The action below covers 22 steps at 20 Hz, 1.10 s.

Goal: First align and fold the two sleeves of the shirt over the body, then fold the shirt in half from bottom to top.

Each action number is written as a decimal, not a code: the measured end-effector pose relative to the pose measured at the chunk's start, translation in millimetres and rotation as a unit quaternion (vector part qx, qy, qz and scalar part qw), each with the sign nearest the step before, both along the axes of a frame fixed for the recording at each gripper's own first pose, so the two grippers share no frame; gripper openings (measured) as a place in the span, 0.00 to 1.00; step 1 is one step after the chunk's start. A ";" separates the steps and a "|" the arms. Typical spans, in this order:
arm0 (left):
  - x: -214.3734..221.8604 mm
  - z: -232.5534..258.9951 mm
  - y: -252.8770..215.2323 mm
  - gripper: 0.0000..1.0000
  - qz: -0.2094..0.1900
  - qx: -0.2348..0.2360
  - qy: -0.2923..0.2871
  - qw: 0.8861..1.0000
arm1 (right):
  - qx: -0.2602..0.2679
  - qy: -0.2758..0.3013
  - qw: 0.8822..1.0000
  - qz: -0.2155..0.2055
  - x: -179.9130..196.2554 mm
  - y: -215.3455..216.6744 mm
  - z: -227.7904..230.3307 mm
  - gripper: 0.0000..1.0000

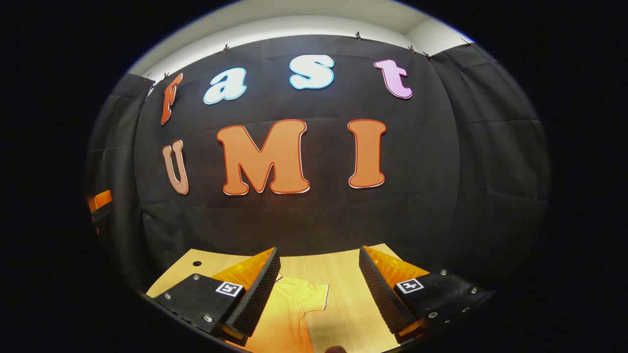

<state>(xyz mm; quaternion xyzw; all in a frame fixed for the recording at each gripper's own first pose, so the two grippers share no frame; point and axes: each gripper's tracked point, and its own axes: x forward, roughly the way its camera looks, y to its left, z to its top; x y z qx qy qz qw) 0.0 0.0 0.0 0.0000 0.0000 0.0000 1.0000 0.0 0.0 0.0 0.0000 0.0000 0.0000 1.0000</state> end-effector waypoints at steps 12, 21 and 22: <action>13.0 -12.3 0.3 0.95 0.002 -0.001 0.013 1.000 | 0.008 0.026 1.000 -0.001 12.0 2.8 -6.8 0.97; 21.2 -20.9 -1.8 0.98 0.003 0.000 0.017 1.000 | 0.002 0.034 0.999 -0.004 24.8 6.4 -10.8 0.98; 22.5 -23.0 -2.0 0.98 0.003 0.000 0.018 1.000 | 0.000 0.035 0.999 -0.005 25.7 6.5 -12.2 0.98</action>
